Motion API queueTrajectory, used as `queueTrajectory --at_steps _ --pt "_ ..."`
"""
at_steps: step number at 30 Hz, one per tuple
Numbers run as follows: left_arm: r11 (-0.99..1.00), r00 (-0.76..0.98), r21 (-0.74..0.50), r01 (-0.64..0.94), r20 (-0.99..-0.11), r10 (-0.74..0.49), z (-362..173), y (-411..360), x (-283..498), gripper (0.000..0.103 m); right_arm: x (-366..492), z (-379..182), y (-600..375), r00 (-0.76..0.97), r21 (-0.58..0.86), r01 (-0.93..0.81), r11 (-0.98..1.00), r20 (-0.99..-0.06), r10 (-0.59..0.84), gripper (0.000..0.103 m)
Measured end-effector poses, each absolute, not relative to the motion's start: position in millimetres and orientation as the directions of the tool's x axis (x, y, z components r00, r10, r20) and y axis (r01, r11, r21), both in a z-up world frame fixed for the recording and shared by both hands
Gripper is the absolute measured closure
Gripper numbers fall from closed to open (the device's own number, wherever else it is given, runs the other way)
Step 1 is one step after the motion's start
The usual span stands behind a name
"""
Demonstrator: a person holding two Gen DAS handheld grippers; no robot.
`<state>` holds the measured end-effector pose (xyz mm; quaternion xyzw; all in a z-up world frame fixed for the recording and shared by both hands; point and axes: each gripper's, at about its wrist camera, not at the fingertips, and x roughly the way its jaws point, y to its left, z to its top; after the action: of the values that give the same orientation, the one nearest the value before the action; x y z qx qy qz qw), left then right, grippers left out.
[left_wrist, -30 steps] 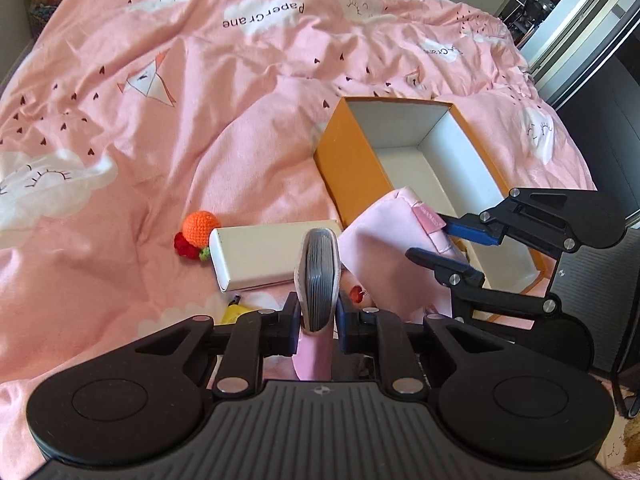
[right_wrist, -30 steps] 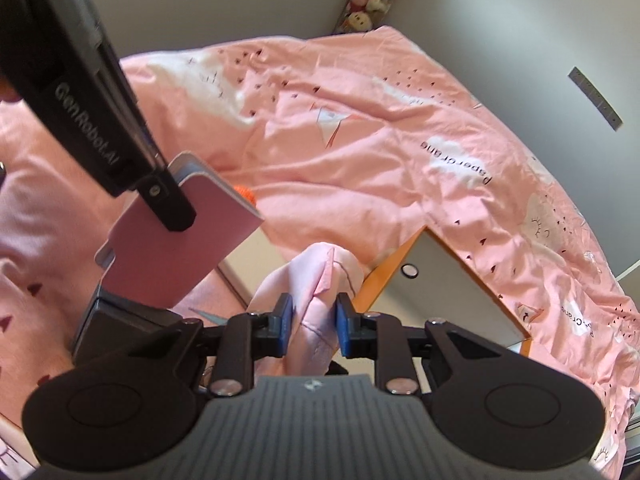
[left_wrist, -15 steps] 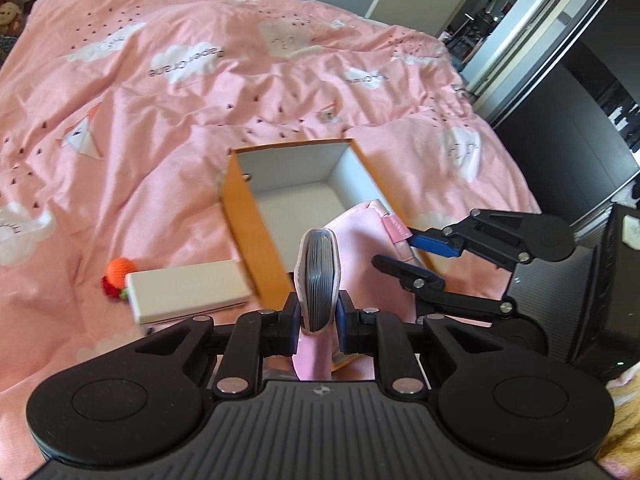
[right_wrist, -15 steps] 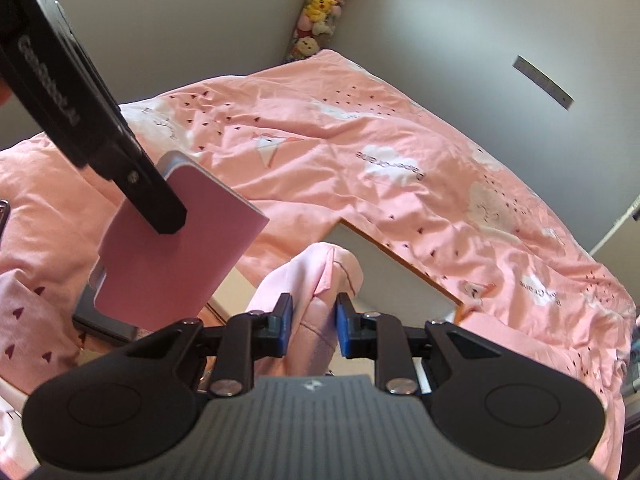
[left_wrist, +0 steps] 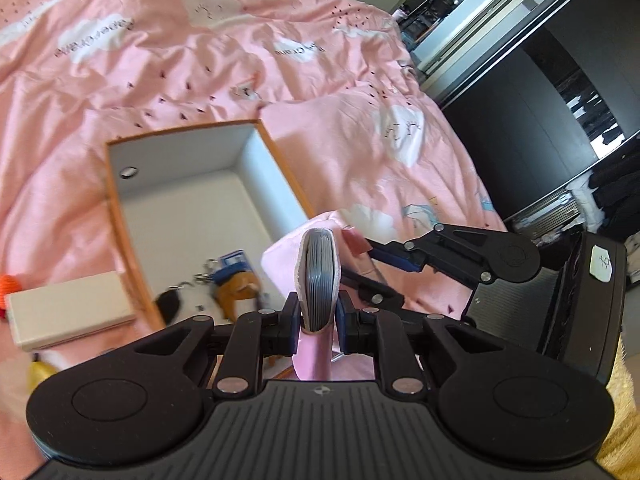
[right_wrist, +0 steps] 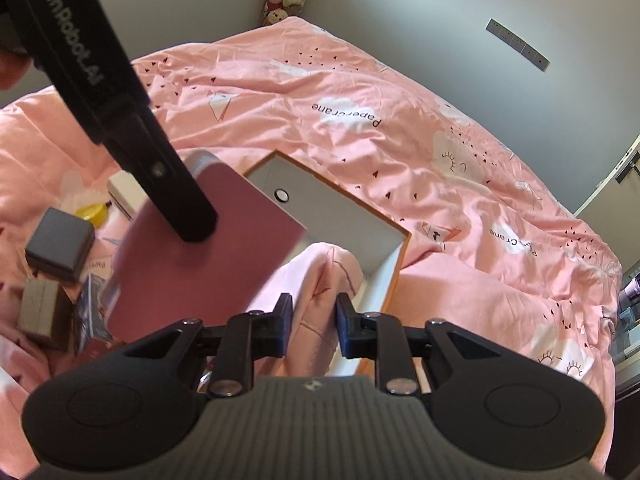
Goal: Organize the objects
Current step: 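Carry the pouch and card holder over the orange box and lower them inside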
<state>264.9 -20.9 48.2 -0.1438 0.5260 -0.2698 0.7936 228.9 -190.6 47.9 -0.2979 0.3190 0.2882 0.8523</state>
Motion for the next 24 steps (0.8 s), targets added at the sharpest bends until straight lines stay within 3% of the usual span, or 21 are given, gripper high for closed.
queueTrajectory --at_steps 6,15,24 --pt "0.832 0.311 -0.514 0.206 -0.772 -0.554 7 -43 276 0.084 245 24 -209 0.613 -0.329 -0.673 0.662 -0.749 0.252 0.079" --pt "0.814 0.331 -0.578 0.056 -0.759 -0.561 -49 -54 282 0.084 261 1 -219 0.66 -0.366 -0.63 0.685 -0.717 0.223 0.079" --pt "0.861 0.341 -0.509 -0.018 -0.813 -0.473 -77 -60 276 0.084 267 -31 -209 0.591 -0.316 -0.669 0.673 -0.776 0.223 0.079"
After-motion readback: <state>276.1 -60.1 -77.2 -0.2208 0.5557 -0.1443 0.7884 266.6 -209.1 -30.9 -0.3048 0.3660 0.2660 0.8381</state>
